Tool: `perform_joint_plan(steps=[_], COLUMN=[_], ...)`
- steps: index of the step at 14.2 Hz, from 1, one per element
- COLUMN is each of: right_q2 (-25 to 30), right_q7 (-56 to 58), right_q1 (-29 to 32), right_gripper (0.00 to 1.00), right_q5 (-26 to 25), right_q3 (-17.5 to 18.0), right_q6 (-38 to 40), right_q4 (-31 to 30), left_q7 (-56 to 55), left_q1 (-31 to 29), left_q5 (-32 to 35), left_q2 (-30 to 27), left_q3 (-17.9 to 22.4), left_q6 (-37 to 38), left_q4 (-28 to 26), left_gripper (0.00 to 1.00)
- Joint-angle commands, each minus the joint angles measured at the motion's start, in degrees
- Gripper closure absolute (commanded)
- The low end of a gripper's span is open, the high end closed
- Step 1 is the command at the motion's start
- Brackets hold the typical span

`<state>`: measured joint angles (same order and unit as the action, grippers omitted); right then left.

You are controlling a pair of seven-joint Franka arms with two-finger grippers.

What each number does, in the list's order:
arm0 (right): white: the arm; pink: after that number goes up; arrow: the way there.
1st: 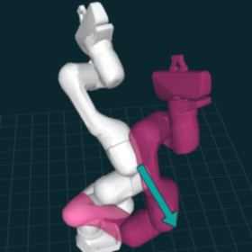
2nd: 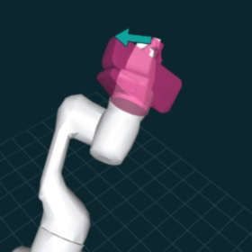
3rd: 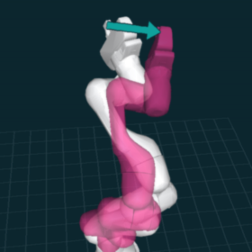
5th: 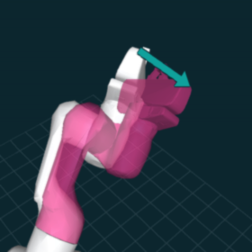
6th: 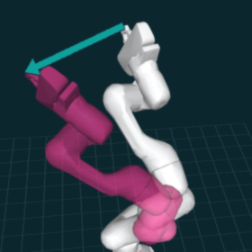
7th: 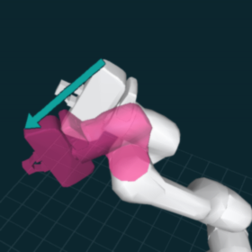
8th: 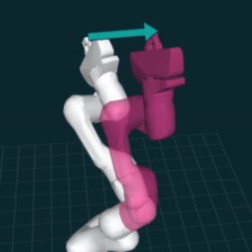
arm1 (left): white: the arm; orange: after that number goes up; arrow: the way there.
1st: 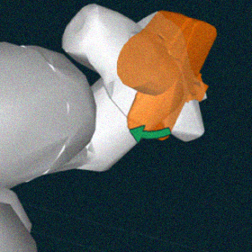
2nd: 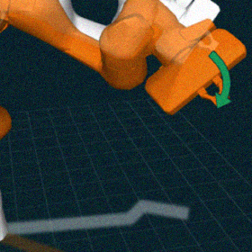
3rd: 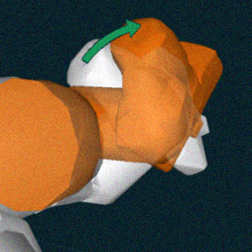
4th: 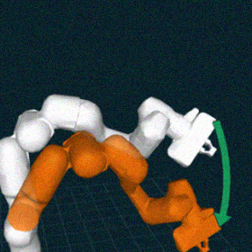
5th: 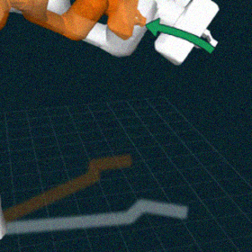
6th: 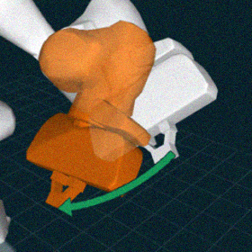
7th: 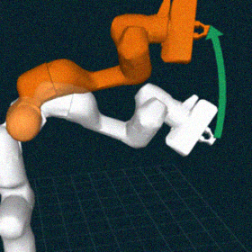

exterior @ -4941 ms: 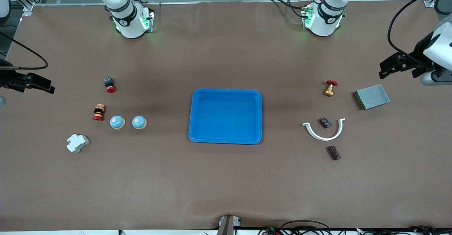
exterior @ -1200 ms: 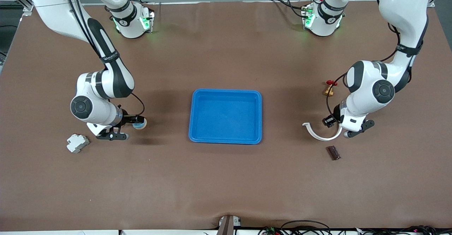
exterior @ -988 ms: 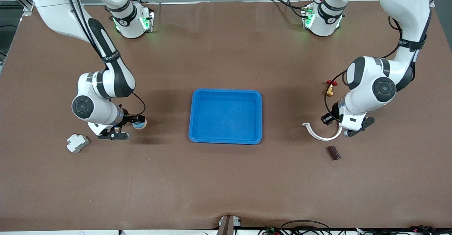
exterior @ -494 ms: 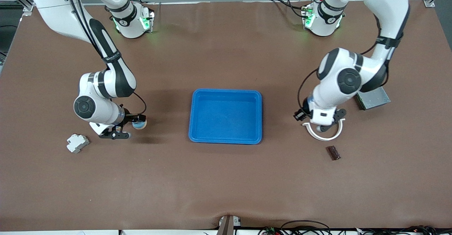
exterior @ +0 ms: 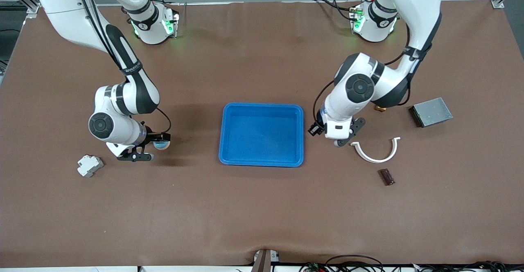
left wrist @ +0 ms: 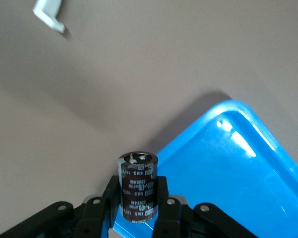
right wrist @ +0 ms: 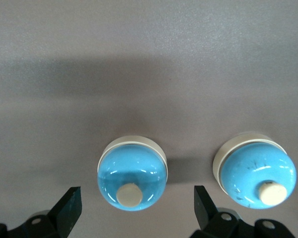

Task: Place electrolytic capacitor and blue bell in tray
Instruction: 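Carry the capacitor over the tray with the left gripper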

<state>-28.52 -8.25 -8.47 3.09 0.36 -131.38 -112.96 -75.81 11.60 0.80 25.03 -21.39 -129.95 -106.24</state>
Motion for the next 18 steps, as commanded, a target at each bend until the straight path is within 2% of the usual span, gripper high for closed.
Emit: perform_joint_plan(steps=[1, 5, 10, 12, 16, 17, 18], right_q2=[-2.50, -3.64, -4.35, -4.44, -4.44, -4.35, -4.35], right_q7=[-0.10, -0.01, -0.01, -0.01, 0.51, 0.60, 0.60], right_q1=[0.03, -0.14, -0.41, -0.41, -0.49, -0.49, -0.49], right_gripper=[0.00, 0.00, 0.00, 0.00, 0.68, 0.82, 0.88], right_q5=[0.25, 0.25, 0.25, 0.25, 0.25, 0.25, 0.25], right_q3=[0.26, 0.26, 0.26, 0.26, 0.26, 0.26, 0.26], right_q6=[-0.10, -0.11, -0.55, -0.63, -0.55, -0.55, -0.55], right_q4=[2.48, 2.83, 2.66, 2.66, 2.66, 2.66, 2.75], left_q7=[-3.37, -4.43, -10.31, -13.91, -20.16, -21.21, -21.57], left_q1=[2.10, 2.72, 6.15, 7.20, 9.14, 9.40, 9.58], left_q5=[-0.01, 0.08, 0.26, 2.97, 6.67, 6.76, 6.76], left_q2=[1.16, 1.86, 5.89, 7.39, 10.56, 11.26, 11.79], left_q3=[0.30, 0.39, 0.74, 0.65, 0.74, 0.74, 0.74], left_q6=[1.37, 1.37, 1.28, 1.02, 0.93, 0.93, 0.93], left_q4=[2.18, 2.62, 5.60, 6.22, 7.10, 7.10, 7.10], left_gripper=[1.00, 1.00, 1.00, 1.00, 1.00, 1.00, 1.00])
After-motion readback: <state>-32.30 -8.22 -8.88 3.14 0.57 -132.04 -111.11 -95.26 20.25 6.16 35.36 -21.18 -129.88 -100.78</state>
